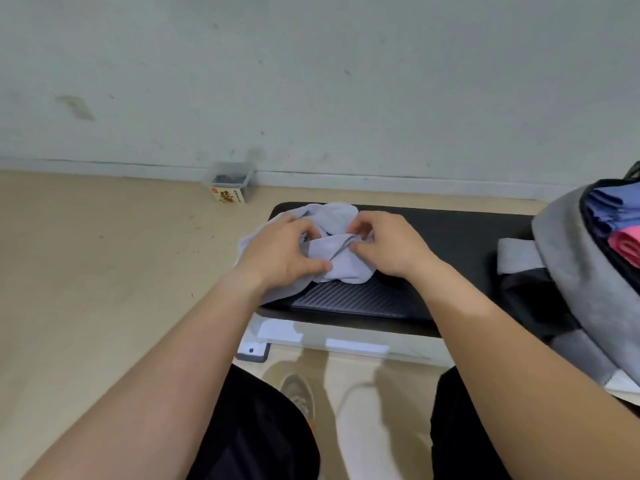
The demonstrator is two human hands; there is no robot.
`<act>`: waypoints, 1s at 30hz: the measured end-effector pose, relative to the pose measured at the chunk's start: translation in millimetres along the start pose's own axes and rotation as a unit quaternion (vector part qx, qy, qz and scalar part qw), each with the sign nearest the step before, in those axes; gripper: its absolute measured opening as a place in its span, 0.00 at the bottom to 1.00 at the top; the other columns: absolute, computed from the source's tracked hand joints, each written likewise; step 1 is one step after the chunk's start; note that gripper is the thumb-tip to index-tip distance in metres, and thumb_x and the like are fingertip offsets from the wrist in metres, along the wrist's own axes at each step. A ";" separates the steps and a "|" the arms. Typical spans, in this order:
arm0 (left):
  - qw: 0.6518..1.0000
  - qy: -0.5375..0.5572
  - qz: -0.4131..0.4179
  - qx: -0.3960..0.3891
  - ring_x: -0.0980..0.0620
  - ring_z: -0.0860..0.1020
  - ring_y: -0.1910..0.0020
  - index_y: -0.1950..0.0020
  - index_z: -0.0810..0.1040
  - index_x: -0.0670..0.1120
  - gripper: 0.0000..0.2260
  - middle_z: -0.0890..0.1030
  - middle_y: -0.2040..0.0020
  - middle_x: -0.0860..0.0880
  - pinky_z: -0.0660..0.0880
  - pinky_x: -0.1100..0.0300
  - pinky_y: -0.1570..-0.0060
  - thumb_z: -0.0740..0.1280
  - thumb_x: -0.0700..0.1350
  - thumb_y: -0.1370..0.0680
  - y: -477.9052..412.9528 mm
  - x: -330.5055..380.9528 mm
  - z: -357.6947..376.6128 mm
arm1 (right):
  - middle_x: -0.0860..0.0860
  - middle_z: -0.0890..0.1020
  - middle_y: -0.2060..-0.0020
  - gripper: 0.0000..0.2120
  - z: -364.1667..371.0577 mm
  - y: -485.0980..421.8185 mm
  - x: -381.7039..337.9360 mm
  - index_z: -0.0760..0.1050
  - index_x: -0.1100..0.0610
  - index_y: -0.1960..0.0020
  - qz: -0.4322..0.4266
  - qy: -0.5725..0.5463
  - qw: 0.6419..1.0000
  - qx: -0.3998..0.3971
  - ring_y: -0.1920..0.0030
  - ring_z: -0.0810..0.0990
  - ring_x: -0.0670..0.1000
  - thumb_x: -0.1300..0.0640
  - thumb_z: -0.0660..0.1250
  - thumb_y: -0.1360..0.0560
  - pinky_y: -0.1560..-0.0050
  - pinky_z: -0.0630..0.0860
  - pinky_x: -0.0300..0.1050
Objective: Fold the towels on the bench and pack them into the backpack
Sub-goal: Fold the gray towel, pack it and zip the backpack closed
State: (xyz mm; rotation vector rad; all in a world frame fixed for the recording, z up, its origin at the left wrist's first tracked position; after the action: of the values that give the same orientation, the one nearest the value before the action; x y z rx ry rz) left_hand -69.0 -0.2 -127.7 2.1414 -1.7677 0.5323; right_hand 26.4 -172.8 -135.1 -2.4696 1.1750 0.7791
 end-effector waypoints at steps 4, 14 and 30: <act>0.999 0.002 0.019 0.040 0.51 0.76 0.51 0.55 0.79 0.52 0.04 0.77 0.50 0.54 0.75 0.50 0.50 0.70 0.47 0.29 -4.4 0.4 1.4 | 0.46 0.82 0.63 0.01 -4.8 -2.3 6.0 0.80 0.47 0.58 -0.012 -0.055 0.998 -0.004 0.64 0.76 0.42 0.53 0.71 0.27 0.60 0.73 0.39; 0.992 0.015 0.057 0.112 0.54 0.74 0.56 0.51 0.74 0.54 0.13 0.74 0.55 0.57 0.76 0.52 0.55 0.73 0.55 0.30 5.8 26.5 2.8 | 0.47 0.82 0.61 0.08 -24.6 13.8 -8.0 0.81 0.51 0.58 -0.061 -0.101 0.991 0.070 0.62 0.77 0.47 0.51 0.66 0.23 0.59 0.73 0.45; 0.983 0.002 0.006 0.181 0.51 0.79 0.55 0.50 0.80 0.56 0.07 0.82 0.55 0.56 0.76 0.54 0.57 0.65 0.45 0.23 28.3 19.8 -17.5 | 0.45 0.76 0.58 0.06 -53.8 55.1 -7.8 0.77 0.50 0.55 -0.053 -0.056 0.977 0.198 0.59 0.75 0.46 0.52 0.64 0.21 0.59 0.72 0.42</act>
State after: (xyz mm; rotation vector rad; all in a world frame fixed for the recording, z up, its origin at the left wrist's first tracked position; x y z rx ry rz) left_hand -94.9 -14.6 -102.8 2.3603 -1.7944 0.9232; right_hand -2.3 -227.9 -88.8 -2.1119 1.0329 0.5810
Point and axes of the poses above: each hand's wrist, its own y-axis away from the middle knuckle, its own z-axis out of the palm, x = y × z, the point moved 3 cm from there along -y, towards the middle knuckle
